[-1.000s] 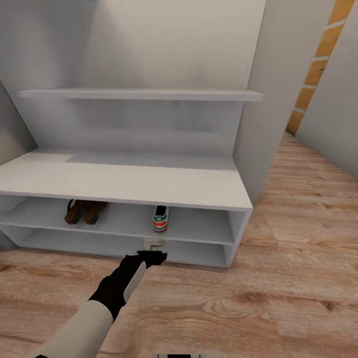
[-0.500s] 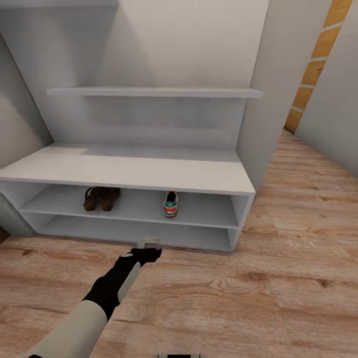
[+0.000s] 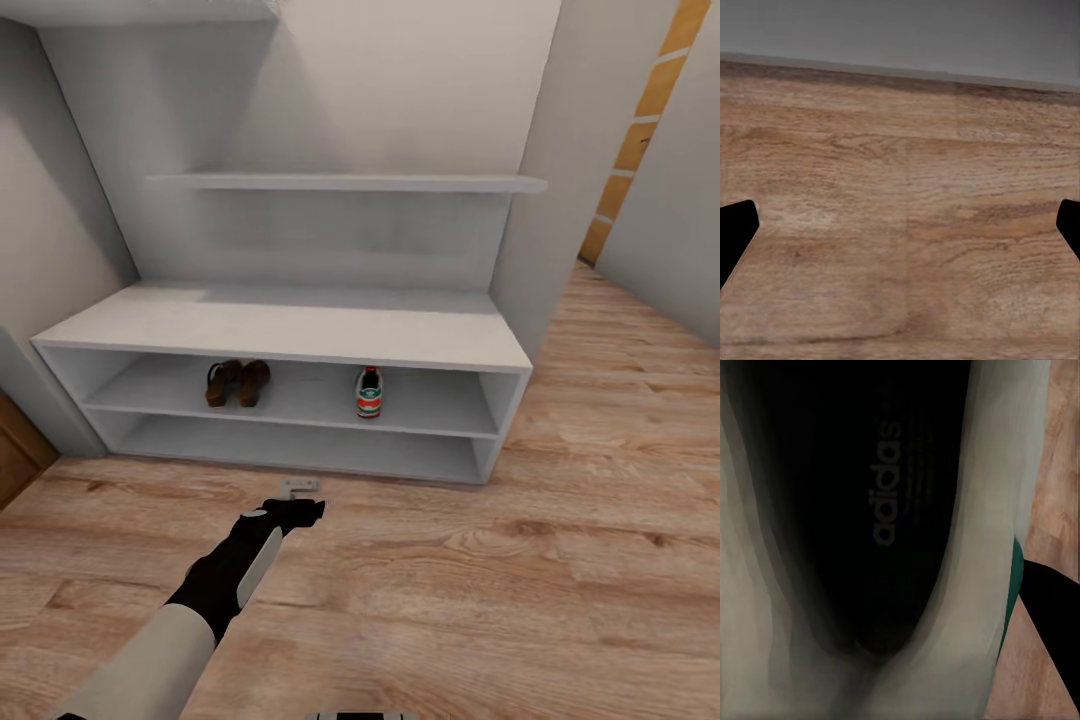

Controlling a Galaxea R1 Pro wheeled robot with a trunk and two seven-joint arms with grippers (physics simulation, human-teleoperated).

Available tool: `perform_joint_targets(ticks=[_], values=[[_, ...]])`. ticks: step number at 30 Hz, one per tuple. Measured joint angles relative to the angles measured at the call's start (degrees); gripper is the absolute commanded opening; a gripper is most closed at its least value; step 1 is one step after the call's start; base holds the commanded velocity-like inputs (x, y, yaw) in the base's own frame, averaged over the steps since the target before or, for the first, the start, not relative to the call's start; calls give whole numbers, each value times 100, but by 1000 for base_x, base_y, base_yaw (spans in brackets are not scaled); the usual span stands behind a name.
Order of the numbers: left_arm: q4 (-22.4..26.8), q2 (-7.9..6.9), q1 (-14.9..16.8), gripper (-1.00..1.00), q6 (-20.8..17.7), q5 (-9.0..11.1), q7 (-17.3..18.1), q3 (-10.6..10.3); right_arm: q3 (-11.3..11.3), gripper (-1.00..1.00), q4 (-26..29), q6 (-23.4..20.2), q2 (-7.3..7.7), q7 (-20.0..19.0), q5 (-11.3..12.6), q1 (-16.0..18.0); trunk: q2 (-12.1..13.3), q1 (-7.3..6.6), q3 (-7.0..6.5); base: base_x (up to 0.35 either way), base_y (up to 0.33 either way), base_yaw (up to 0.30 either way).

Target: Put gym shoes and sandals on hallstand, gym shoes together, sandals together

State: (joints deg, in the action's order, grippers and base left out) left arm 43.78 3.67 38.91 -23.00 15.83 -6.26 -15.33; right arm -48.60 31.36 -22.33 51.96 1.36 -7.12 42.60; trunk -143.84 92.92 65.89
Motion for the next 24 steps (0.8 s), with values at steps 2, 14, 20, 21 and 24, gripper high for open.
perform_joint_targets(ticks=[2, 14, 20, 21, 24], values=[[0, -1, 0, 100, 0, 0, 2, 0, 0, -100, 0, 0, 0, 0, 0, 0, 0, 0, 0, -197, 266, 0], [0, 0, 0, 100, -1, 0, 7, 0, 0, -100, 0, -1, 0, 0, 0, 0, 0, -1, 0, -162, 278, 0], [-2, 2, 0, 100, -1, 0, 8, -4, 0, -100, -1, -2, 0, 0, 0, 0, 0, -2, 0, -14, 331, 0], [-4, 0, 0, 100, -1, 0, 8, -6, 1, -100, -1, -4, 0, 0, 0, 0, 0, -2, 0, -2, 340, 0], [-4, 0, 0, 100, -1, 0, 8, -6, 7, -100, -1, -4, 0, 2, 0, 0, 0, -2, 0, -1, 341, -11]])
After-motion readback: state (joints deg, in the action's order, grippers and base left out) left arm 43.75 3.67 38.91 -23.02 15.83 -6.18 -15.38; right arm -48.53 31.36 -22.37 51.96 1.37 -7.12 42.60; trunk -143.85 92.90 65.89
